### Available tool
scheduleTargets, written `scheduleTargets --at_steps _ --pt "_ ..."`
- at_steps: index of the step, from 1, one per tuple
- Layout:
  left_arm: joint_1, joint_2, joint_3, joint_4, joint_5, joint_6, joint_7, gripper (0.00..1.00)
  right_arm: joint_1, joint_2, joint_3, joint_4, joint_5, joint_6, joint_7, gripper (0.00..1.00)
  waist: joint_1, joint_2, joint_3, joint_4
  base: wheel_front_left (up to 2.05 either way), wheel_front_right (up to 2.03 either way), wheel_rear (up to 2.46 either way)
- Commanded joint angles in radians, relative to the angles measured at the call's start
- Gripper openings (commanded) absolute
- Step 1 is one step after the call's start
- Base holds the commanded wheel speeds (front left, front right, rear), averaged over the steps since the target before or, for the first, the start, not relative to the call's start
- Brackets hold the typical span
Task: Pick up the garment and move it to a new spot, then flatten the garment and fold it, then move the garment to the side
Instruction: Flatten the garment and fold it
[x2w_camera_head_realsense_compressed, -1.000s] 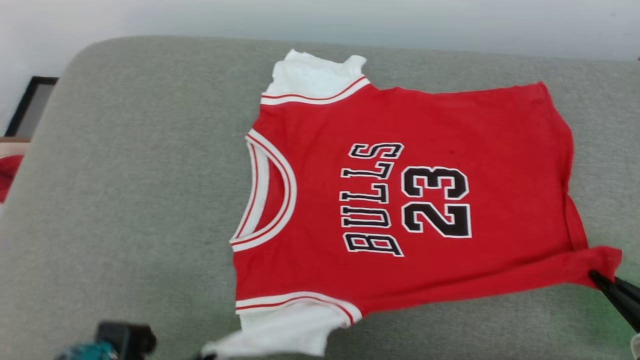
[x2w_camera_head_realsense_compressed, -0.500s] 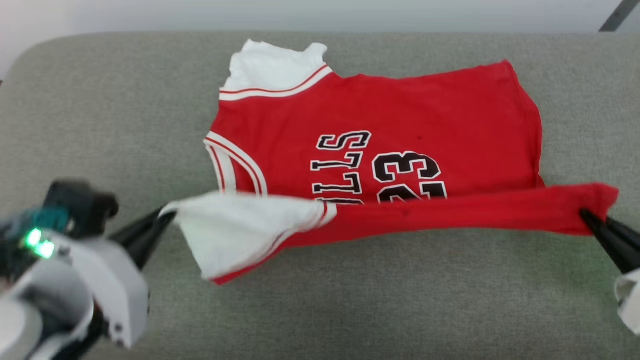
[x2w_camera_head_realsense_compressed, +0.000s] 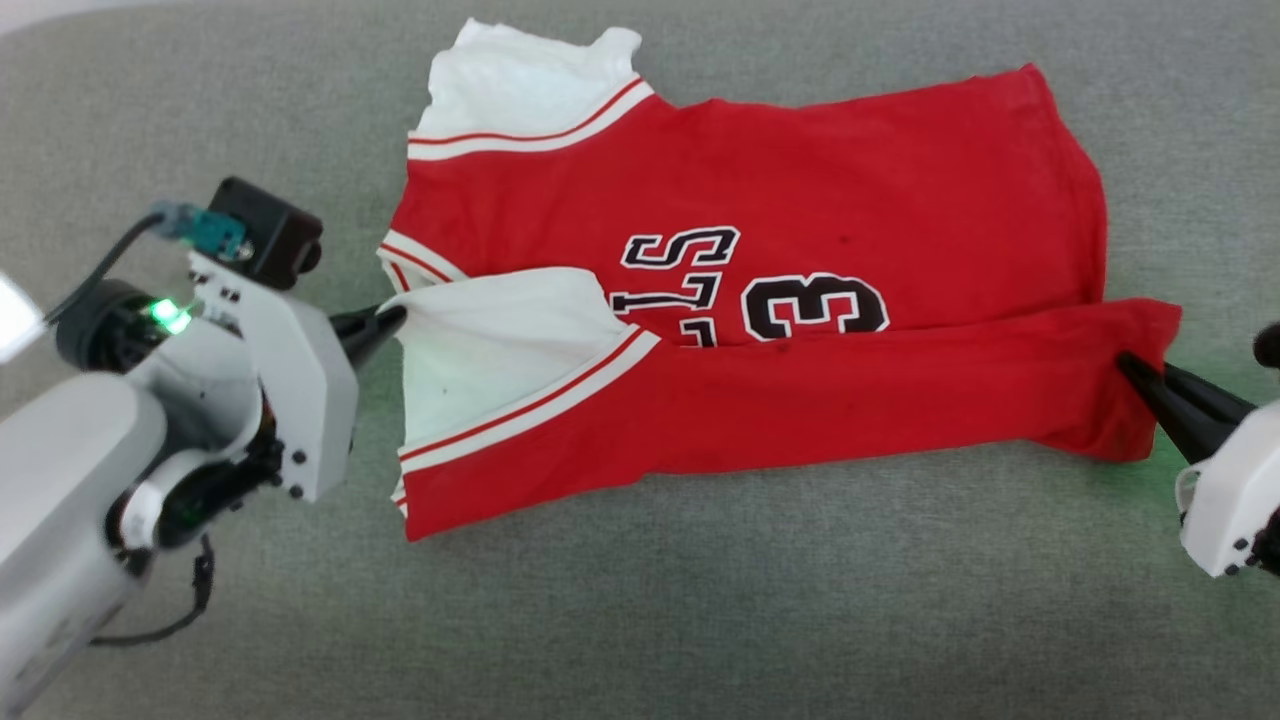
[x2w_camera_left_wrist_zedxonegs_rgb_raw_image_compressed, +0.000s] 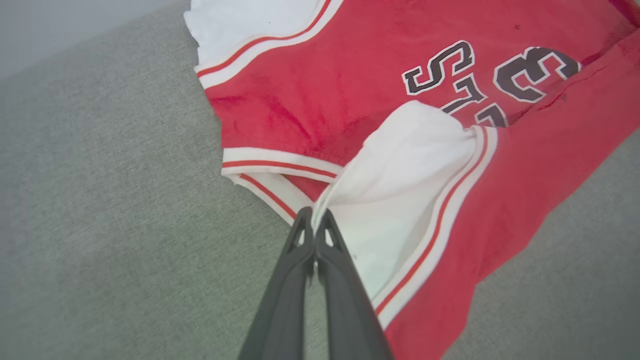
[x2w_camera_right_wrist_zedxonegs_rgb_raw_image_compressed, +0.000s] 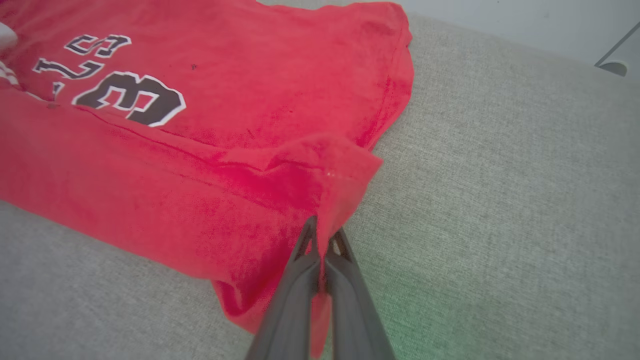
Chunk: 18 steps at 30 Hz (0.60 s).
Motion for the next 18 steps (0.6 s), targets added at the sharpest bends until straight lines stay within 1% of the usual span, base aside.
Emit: scheduleTargets --at_steps 1,6,7,8,10,11,12,13,14,15,16,17,18 --pt "-0.021 -0.029 -0.004 0.053 -0.013 -0.022 0.007 0.0 -0.028 0.007 0.008 0.009 0.006 -0.001 0.021 0.0 0.0 -0.0001 0.013 0.007 0.0 0.0 0.0" --pt "-0.038 -0.091 -0.02 0.17 -0.034 -0.063 0.033 0.0 -0.074 0.011 0.031 0.037 0.016 -0.001 0.069 0.0 0.0 -0.0001 0.022 0.011 0.0 0.0 0.0" --pt "-0.039 -0.1 -0.022 0.188 -0.041 -0.066 0.037 0.02 -0.079 0.012 0.034 0.043 0.019 -0.001 0.078 0.0 0.0 -0.0001 0.022 0.011 0.0 0.0 0.0" --pt "-0.041 -0.11 -0.025 0.206 -0.043 -0.072 0.04 0.05 -0.085 0.011 0.038 0.047 0.023 -0.001 0.085 0.0 0.0 -0.0001 0.022 0.012 0.0 0.0 0.0" --pt "-0.044 -0.119 -0.026 0.219 -0.048 -0.077 0.04 0.05 -0.091 0.011 0.041 0.051 0.026 -0.001 0.092 0.0 0.0 -0.0001 0.022 0.012 0.0 0.0 0.0" --pt "-0.046 -0.127 -0.026 0.233 -0.052 -0.081 0.039 0.19 -0.094 0.011 0.04 0.056 0.029 -0.001 0.099 0.0 0.0 -0.0001 0.021 0.013 0.0 0.0 0.0" --pt "-0.047 -0.135 -0.025 0.247 -0.055 -0.084 0.039 0.27 -0.098 0.011 0.045 0.058 0.03 -0.001 0.105 0.0 0.0 -0.0001 0.02 0.013 0.0 0.0 0.0" --pt "-0.048 -0.143 -0.026 0.257 -0.057 -0.088 0.038 0.42 -0.105 0.009 0.047 0.06 0.034 -0.001 0.111 0.0 0.0 -0.0001 0.02 0.014 0.0 0.0 0.0" --pt "-0.048 -0.151 -0.027 0.269 -0.059 -0.089 0.037 0.59 -0.111 0.008 0.046 0.064 0.035 -0.001 0.114 0.01 0.0 -0.0001 0.019 0.015 0.0 0.0 0.0" --pt "-0.049 -0.158 -0.026 0.279 -0.062 -0.09 0.037 0.82 -0.114 0.007 0.047 0.069 0.035 -0.001 0.119 0.04 0.0 -0.0001 0.017 0.016 0.0 0.0 0.0" --pt "-0.051 -0.163 -0.027 0.287 -0.061 -0.092 0.034 1.0 -0.116 0.006 0.05 0.072 0.037 -0.001 0.122 0.08 0.0 -0.0001 0.016 0.017 0.0 0.0 0.0" --pt "-0.054 -0.169 -0.025 0.296 -0.063 -0.09 0.033 1.0 -0.117 0.006 0.051 0.073 0.039 -0.001 0.125 0.12 0.0 -0.0001 0.014 0.017 0.0 0.0 0.0" --pt "-0.056 -0.176 -0.023 0.304 -0.066 -0.088 0.033 1.0 -0.121 0.006 0.053 0.076 0.042 -0.001 0.129 0.22 0.0 -0.0001 0.011 0.018 0.0 0.0 0.0"
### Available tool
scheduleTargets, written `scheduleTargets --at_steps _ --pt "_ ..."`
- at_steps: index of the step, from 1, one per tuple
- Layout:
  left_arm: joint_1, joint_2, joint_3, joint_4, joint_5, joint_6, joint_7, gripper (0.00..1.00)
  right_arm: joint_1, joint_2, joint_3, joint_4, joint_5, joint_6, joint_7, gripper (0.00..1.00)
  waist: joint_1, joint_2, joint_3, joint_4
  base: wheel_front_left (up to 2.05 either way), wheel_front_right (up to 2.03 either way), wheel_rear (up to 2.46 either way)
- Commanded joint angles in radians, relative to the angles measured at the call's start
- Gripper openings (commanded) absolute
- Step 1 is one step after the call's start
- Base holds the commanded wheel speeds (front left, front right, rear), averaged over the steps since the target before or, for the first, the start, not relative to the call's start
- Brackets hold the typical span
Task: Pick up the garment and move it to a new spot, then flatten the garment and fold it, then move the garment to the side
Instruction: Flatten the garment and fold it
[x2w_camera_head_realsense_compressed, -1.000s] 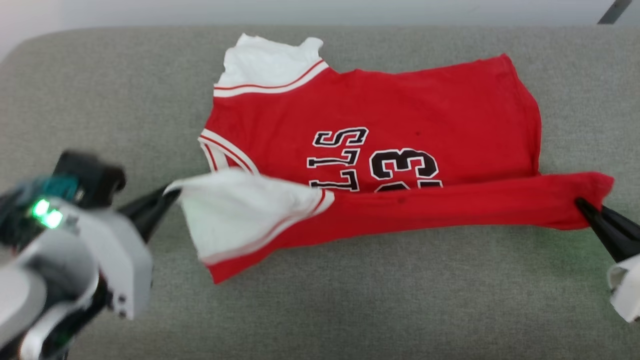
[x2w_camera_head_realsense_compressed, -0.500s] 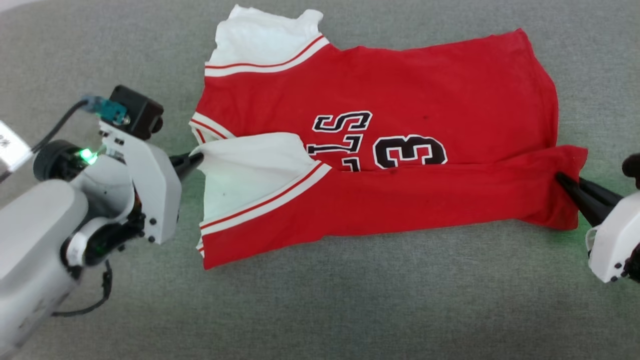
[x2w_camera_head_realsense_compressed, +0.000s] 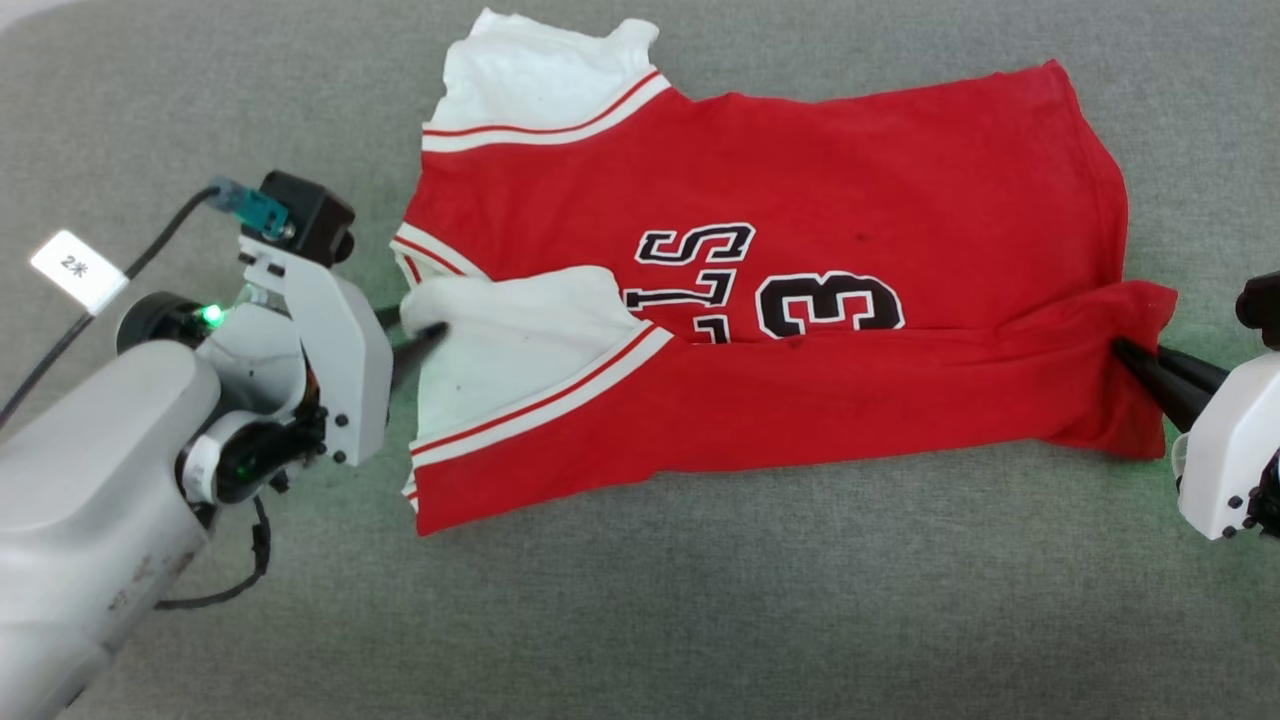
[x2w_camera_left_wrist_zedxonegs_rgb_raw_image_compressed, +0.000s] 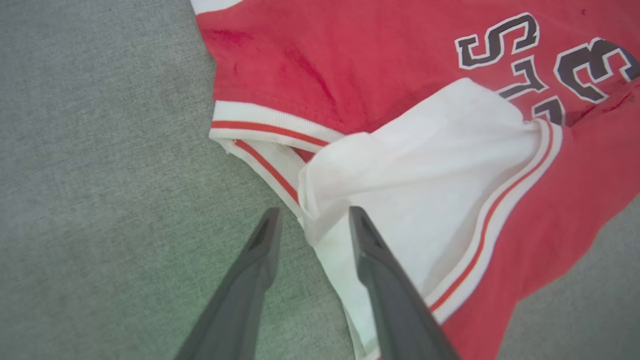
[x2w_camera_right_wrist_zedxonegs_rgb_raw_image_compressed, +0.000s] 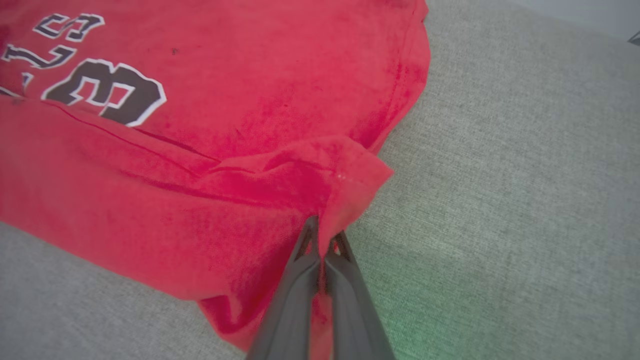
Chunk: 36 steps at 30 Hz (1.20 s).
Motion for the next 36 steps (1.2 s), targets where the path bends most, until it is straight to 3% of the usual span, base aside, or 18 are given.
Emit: scheduleTargets --at_steps 1,6,7,8,9,14,23,36 --pt "-0.012 -0.006 0.001 0.006 -0.001 -0.001 -0.004 1.0 -0.011 -0.001 0.004 0.005 0.007 -0.001 0.004 0.27 0.0 0.0 -0.005 0.002 0.0 0.0 0.0" --pt "-0.017 -0.019 0.004 0.015 0.003 0.003 -0.016 1.0 -0.018 0.001 0.003 0.032 0.017 -0.001 0.026 0.54 0.0 0.0 -0.026 0.013 0.0 0.0 0.0" --pt "-0.017 -0.02 0.005 0.014 0.003 0.006 -0.019 1.0 -0.02 0.001 0.003 0.036 0.019 -0.001 0.03 0.75 0.0 0.0 -0.031 0.016 0.0 0.0 0.0" --pt "-0.016 -0.02 0.004 0.012 0.006 0.008 -0.02 1.0 -0.023 0.002 0.003 0.04 0.02 -0.001 0.035 0.83 0.0 0.0 -0.038 0.018 0.0 0.0 0.0" --pt "-0.015 -0.019 0.004 0.008 0.007 0.01 -0.02 1.0 -0.025 0.002 0.001 0.042 0.022 -0.001 0.039 0.98 0.0 0.0 -0.043 0.021 0.0 0.0 0.0" --pt "-0.006 -0.014 0.006 -0.022 -0.005 0.03 -0.01 1.0 -0.032 0.008 -0.015 0.059 0.017 -0.001 0.052 1.0 0.0 0.0 -0.073 0.034 0.0 0.0 0.0" --pt "0.038 0.018 -0.009 -0.098 -0.052 0.121 0.097 1.0 -0.021 0.037 -0.086 0.024 -0.017 -0.001 0.022 1.0 0.0 0.0 -0.114 0.032 0.0 0.0 0.0" --pt "0.158 0.077 -0.028 -0.167 -0.155 0.238 0.217 1.0 0.123 0.157 -0.366 -0.108 -0.095 -0.001 -0.066 1.0 0.0 0.0 -0.143 -0.033 0.0 0.0 0.0"
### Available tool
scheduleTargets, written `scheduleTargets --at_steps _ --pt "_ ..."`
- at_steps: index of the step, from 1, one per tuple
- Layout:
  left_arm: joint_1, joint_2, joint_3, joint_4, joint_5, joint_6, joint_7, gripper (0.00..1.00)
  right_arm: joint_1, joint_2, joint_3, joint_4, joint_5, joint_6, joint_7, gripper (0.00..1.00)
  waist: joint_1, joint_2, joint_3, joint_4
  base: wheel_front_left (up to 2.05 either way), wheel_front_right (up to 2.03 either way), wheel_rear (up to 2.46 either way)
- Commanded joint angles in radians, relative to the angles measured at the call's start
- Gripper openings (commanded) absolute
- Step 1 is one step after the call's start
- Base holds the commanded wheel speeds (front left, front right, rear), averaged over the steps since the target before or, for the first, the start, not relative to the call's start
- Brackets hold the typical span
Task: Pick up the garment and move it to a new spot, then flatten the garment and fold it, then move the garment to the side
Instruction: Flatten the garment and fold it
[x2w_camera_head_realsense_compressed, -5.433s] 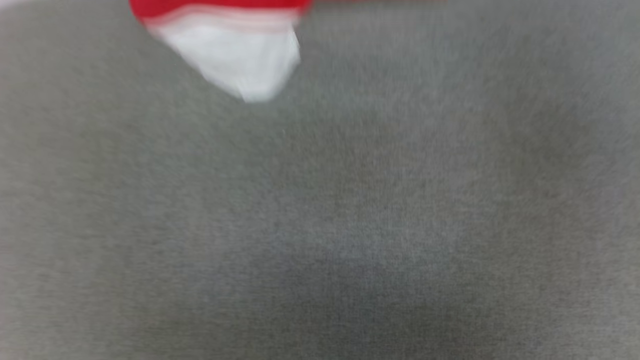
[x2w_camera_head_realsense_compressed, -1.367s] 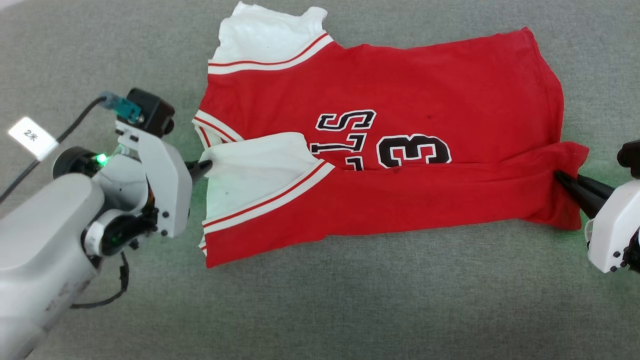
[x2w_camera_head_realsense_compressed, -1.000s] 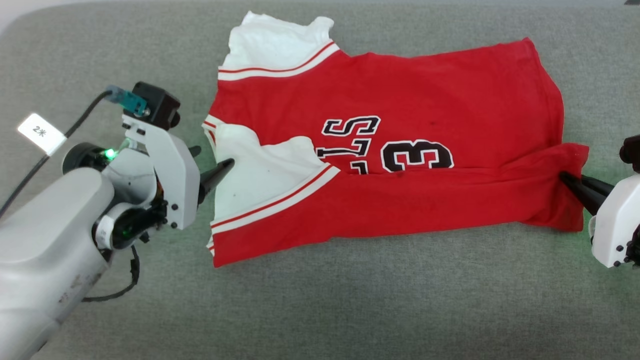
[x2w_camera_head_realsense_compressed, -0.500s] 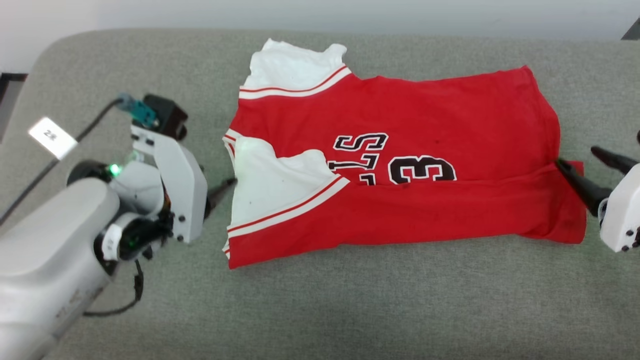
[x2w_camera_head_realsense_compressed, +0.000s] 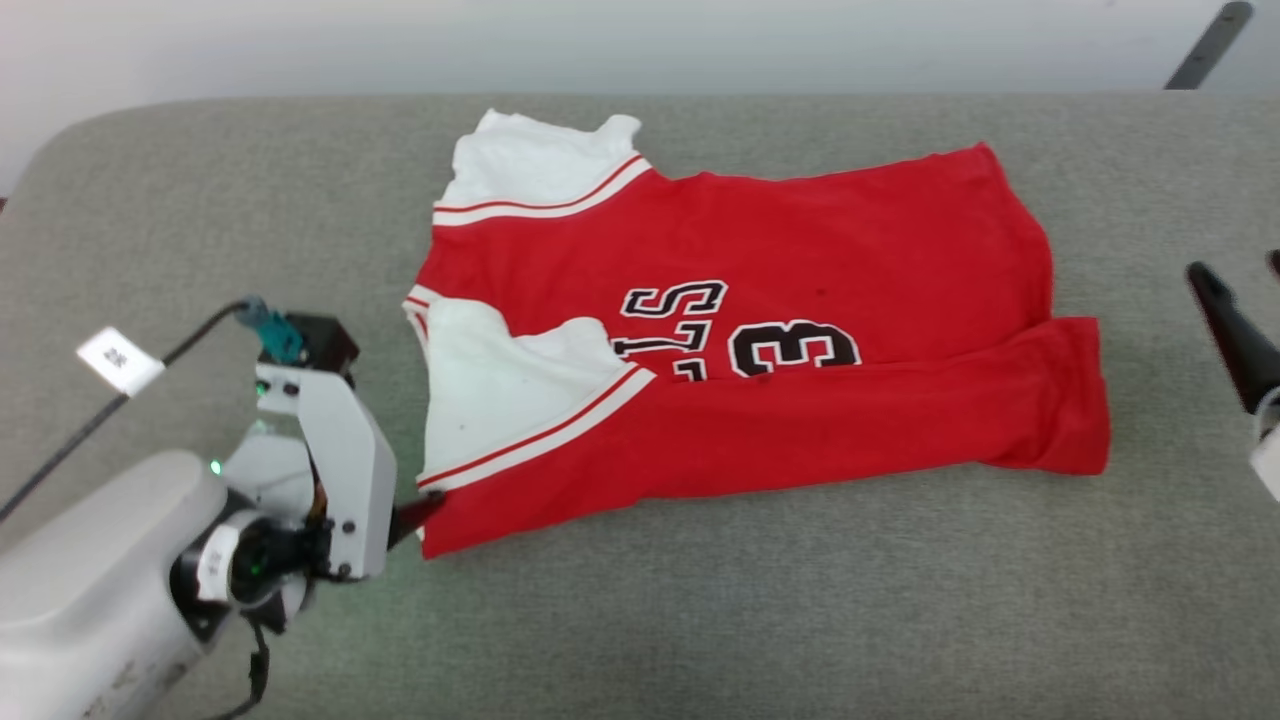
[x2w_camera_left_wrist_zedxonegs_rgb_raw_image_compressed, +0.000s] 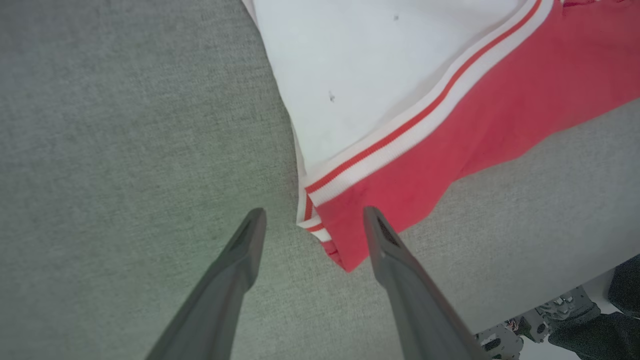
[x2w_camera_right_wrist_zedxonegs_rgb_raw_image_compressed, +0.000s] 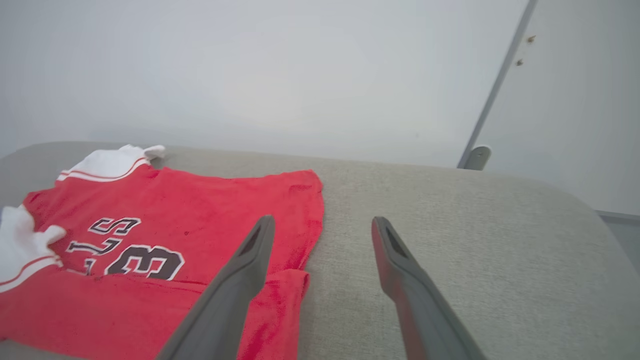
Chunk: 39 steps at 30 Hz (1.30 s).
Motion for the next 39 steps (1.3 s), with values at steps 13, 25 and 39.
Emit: scheduleTargets --at_steps 13,25,39 --pt "0.077 0.004 0.011 0.051 -0.057 0.022 -0.003 1.0 0.193 0.16 -0.226 -0.189 -0.078 -0.001 -0.018 1.0 0.0 0.0 0.016 -0.063 0.0 0.0 0.0" --pt "0.088 -0.069 0.021 0.19 -0.105 -0.046 -0.009 0.0 0.239 0.22 -0.246 -0.249 -0.085 -0.001 0.145 1.0 0.0 0.0 0.043 -0.063 0.0 0.0 0.0" --pt "0.021 -0.094 0.038 0.221 -0.078 -0.078 -0.039 0.0 0.121 0.187 -0.139 -0.16 -0.053 -0.001 0.422 1.0 0.0 0.0 0.076 -0.017 0.0 0.0 0.0"
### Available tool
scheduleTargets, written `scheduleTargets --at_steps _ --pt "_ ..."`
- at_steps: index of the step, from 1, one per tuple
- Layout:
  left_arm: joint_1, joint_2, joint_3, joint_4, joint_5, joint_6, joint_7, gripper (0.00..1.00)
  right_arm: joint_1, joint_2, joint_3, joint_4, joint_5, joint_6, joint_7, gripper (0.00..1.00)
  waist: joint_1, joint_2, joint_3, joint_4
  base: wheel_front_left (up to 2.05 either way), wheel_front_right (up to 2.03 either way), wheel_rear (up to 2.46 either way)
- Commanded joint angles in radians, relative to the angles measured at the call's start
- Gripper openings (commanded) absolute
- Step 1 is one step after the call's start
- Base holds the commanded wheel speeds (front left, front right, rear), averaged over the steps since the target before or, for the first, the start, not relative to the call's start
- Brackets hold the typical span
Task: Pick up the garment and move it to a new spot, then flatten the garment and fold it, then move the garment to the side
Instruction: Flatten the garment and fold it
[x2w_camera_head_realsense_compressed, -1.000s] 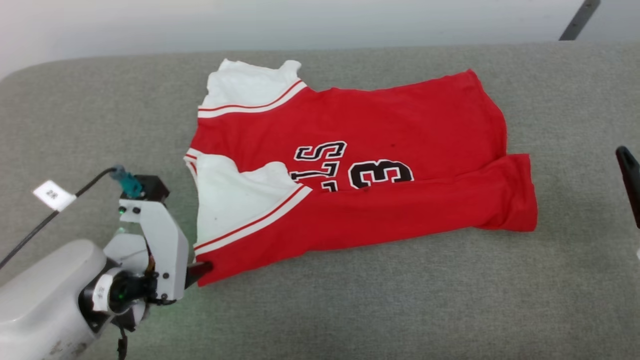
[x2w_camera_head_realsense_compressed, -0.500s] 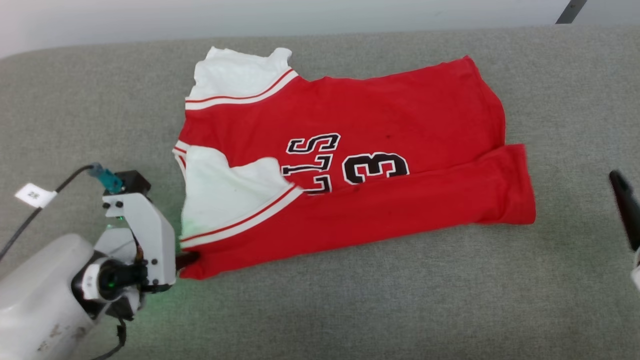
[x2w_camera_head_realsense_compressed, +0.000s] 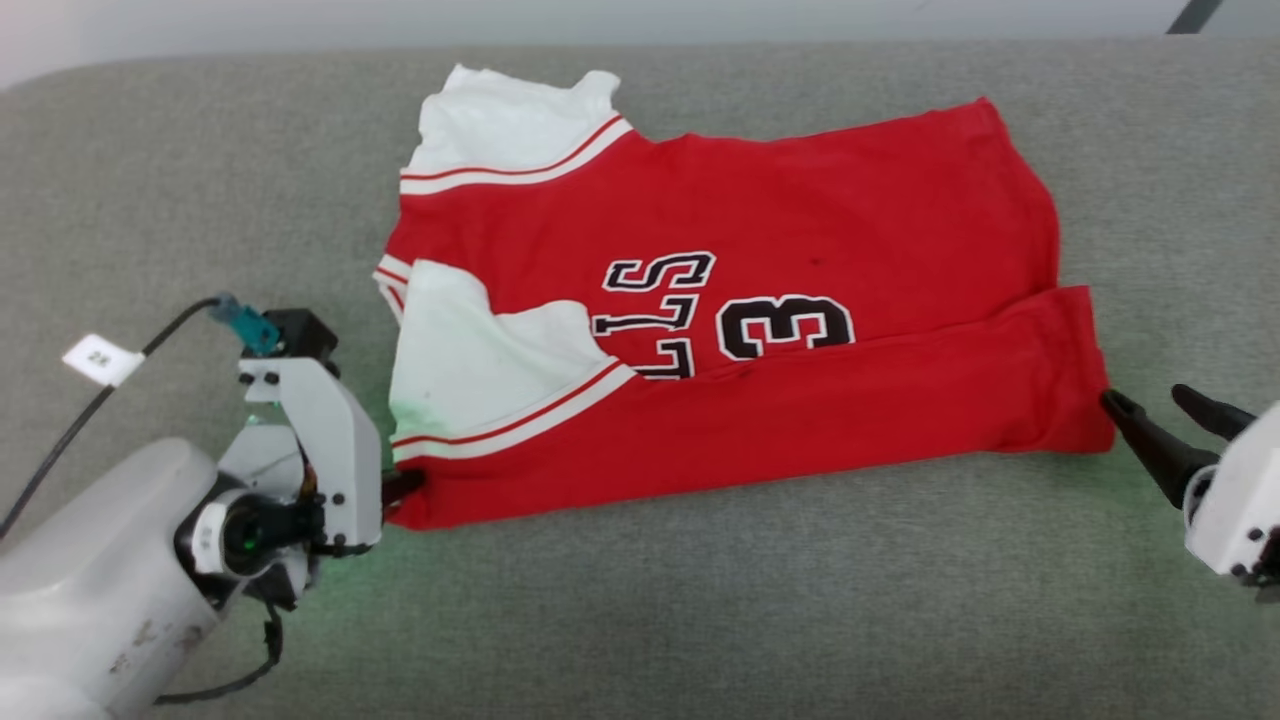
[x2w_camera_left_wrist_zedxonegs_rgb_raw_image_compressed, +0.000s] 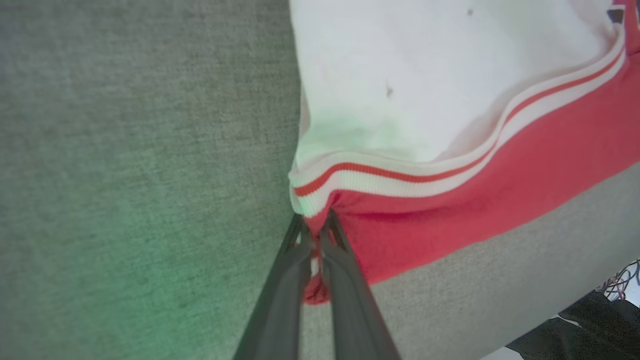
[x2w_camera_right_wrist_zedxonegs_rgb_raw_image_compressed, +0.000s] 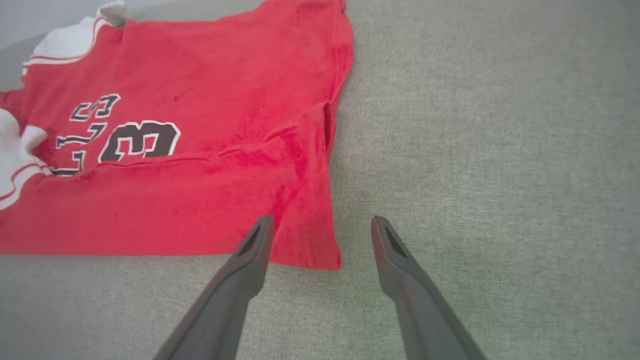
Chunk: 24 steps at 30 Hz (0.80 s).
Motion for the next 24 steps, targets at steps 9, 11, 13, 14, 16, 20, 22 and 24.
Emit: scheduleTargets --at_steps 9,11,13,14,16,20,22,24 --pt "-0.025 -0.051 0.0 0.032 0.009 -0.017 -0.018 0.0 -0.111 -0.028 0.073 0.177 -0.05 -0.001 0.08 1.0 0.0 -0.0001 0.04 0.041 0.0 0.0 0.0" --pt "-0.03 -0.055 0.001 0.038 0.01 -0.019 -0.022 0.0 -0.133 -0.017 0.091 0.219 -0.039 -0.001 0.094 1.0 0.0 -0.0001 0.046 0.044 0.0 0.0 0.0" --pt "-0.034 -0.061 0.002 0.043 0.009 -0.023 -0.022 0.0 -0.149 -0.016 0.109 0.265 -0.033 -0.001 0.102 1.0 0.0 -0.0001 0.05 0.048 0.0 0.0 0.0" --pt "-0.036 -0.063 0.003 0.046 0.009 -0.025 -0.022 0.0 -0.155 -0.019 0.124 0.286 -0.034 -0.001 0.104 1.0 0.0 -0.0001 0.052 0.049 0.0 0.0 0.0" --pt "-0.037 -0.067 0.006 0.053 0.007 -0.026 -0.025 0.0 -0.164 -0.02 0.149 0.328 -0.021 -0.001 0.111 0.55 0.0 -0.0001 0.055 0.05 0.0 0.0 0.0" --pt "-0.038 -0.067 0.011 0.067 0.002 -0.031 -0.029 0.0 -0.183 -0.034 0.18 0.378 -0.005 -0.001 0.097 0.0 0.0 -0.0001 0.058 0.052 0.0 0.0 0.0" --pt "-0.04 -0.063 0.015 0.072 0.0 -0.03 -0.028 0.0 -0.195 -0.047 0.186 0.389 0.0 -0.001 0.089 0.0 0.0 -0.0001 0.057 0.052 0.0 0.0 0.0" --pt "-0.044 -0.057 0.021 0.073 -0.004 -0.028 -0.026 0.0 -0.205 -0.059 0.187 0.396 0.011 -0.001 0.083 0.0 0.0 -0.0001 0.056 0.051 0.0 0.0 0.0"
